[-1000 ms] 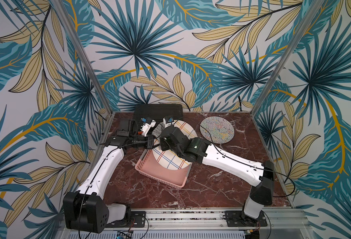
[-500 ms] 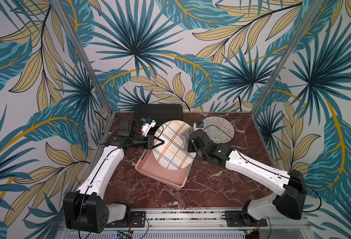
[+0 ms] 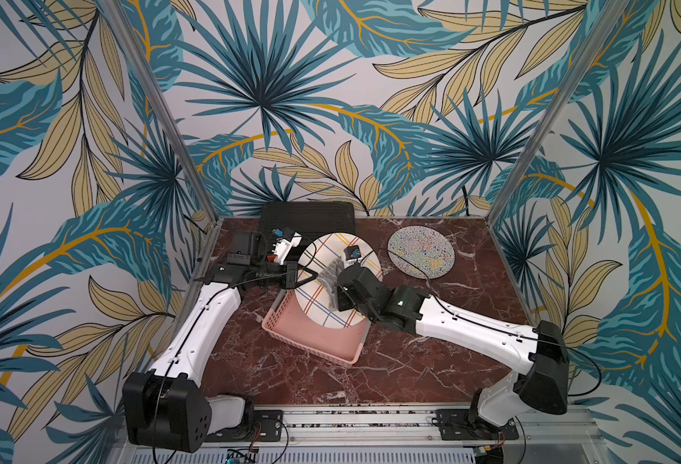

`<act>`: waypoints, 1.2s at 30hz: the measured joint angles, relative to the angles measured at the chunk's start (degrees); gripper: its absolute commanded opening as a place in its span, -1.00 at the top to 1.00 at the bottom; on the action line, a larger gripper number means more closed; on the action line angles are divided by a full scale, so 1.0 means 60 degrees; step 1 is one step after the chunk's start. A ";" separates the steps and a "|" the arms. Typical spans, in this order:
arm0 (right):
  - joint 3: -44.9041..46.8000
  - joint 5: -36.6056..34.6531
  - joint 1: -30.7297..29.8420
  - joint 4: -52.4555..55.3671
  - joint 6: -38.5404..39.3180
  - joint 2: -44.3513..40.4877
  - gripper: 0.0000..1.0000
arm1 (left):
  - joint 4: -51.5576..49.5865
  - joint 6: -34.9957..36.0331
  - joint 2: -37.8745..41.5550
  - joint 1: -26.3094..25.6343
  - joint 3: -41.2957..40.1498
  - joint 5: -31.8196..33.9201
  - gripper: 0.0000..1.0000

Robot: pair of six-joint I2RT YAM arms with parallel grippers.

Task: Wipe the wet plate dry
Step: Wipe the plate with towel.

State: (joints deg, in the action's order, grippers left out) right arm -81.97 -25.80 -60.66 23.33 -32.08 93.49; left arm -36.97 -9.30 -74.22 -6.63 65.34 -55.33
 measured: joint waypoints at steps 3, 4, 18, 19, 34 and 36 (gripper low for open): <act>-0.1035 0.0324 -0.0670 0.0025 0.0321 0.0758 1.00 | 0.0011 0.0015 0.0000 0.0015 -0.0029 0.0000 1.00; -0.1308 0.0426 -0.0838 0.0044 0.0397 0.0947 1.00 | 0.0025 0.0015 0.0000 0.0015 -0.0029 -0.0029 1.00; 0.0437 0.0572 -0.0780 -0.0634 0.0022 0.0157 1.00 | 0.0157 0.0189 0.0000 0.0015 -0.0066 -0.0007 1.00; 0.0750 0.0525 -0.0710 -0.0648 -0.0055 -0.0033 1.00 | 0.0204 0.0200 0.0000 0.0015 -0.0066 0.0007 1.00; 0.3515 -0.0211 0.1840 -0.0419 -0.1122 -0.2419 1.00 | 0.0328 0.0087 0.0000 -0.0004 -0.0066 -0.0066 1.00; 0.3515 -0.0182 0.1785 -0.0423 -0.1133 -0.2364 1.00 | 0.0299 0.0076 0.0004 -0.0004 -0.0066 -0.0058 1.00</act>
State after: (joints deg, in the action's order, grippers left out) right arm -60.88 -26.89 -49.95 20.80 -38.87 79.31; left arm -35.18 -8.84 -74.19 -6.66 64.95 -55.68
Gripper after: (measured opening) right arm 0.075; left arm 0.094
